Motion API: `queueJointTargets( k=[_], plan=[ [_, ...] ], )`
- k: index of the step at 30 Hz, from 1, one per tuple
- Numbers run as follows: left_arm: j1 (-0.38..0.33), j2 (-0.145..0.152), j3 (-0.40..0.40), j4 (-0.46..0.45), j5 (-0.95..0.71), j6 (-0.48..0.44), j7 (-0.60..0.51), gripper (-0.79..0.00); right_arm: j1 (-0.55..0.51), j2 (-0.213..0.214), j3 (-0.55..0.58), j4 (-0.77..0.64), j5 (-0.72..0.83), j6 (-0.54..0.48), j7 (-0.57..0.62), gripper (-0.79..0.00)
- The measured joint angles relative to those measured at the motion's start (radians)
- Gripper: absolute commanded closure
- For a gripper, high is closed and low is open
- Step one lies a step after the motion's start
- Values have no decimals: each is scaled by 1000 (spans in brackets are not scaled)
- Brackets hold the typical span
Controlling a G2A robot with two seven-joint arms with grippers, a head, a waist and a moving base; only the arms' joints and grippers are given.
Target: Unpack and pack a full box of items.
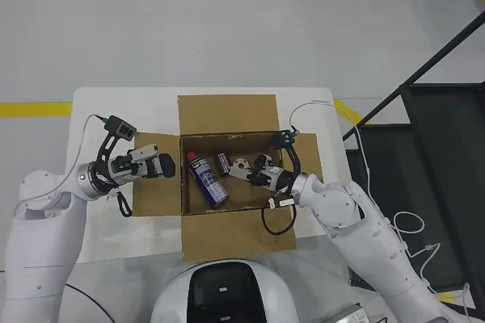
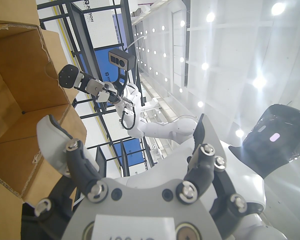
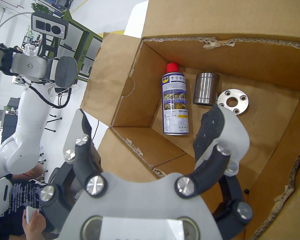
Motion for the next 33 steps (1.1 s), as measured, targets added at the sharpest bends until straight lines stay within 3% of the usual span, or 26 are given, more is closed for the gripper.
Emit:
queueJointTargets(
  k=[12,17,24,33],
  plan=[
    [0,0,0,0,0,0,0,-785,0,0,0,0,-1,1,0,-785],
    [0,0,0,0,0,0,0,-785,30,4,-17,-11,-109,8,55,-785],
    [0,0,0,0,0,0,0,-785,191,-7,-110,131,-158,-105,241,-785],
    [0,0,0,0,0,0,0,-785,388,-70,-316,372,-340,-42,117,-785]
  ],
)
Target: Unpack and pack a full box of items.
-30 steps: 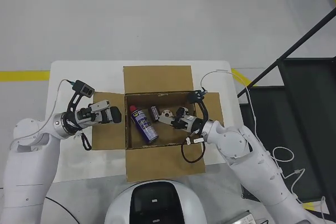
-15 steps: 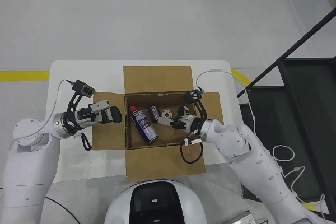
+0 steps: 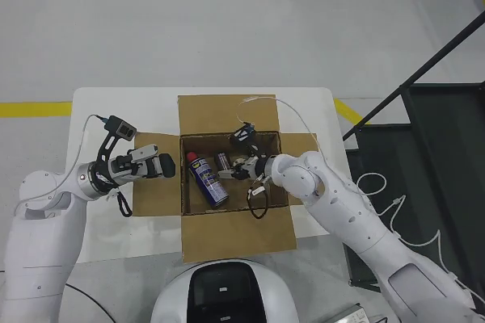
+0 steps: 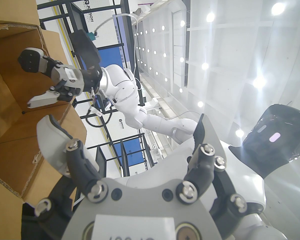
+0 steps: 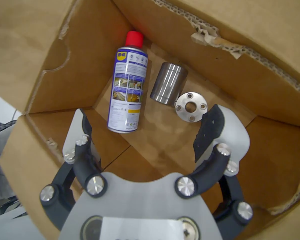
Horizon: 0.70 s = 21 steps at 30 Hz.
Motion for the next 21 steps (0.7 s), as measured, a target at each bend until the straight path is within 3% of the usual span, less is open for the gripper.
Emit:
queueJointTargets(
  k=[4,21],
  plan=[
    [0,0,0,0,0,0,0,-785,29,-24,-55,65,-8,8,-54,-785],
    [0,0,0,0,0,0,0,-785,31,-37,-78,85,-24,17,-87,-785]
  ],
)
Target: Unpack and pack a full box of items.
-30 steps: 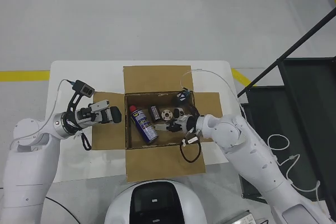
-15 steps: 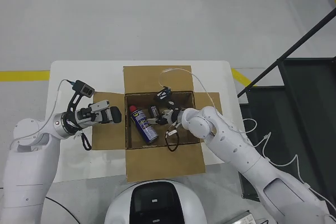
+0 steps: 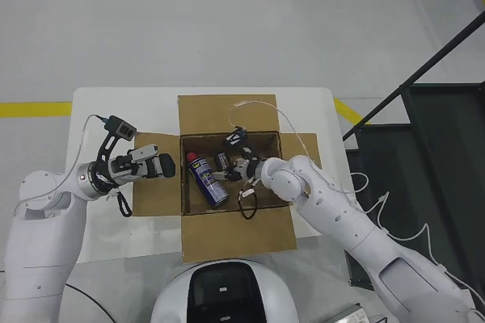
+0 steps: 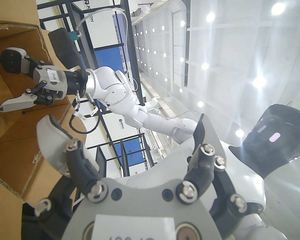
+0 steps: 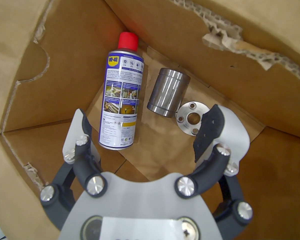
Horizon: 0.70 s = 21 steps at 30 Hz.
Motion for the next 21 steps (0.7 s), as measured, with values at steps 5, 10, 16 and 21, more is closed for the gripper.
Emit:
queueJointTargets(
  k=[5,10,16,21],
  plan=[
    [0,0,0,0,0,0,0,-785,52,-36,-55,90,16,10,-32,-785],
    [0,0,0,0,0,0,0,-785,93,-68,-89,175,29,31,-64,-705],
    [0,0,0,0,0,0,0,-785,129,-97,-116,241,13,63,-78,-554],
    [0,0,0,0,0,0,0,-785,136,-110,-120,265,-2,85,-84,-465]
  ],
)
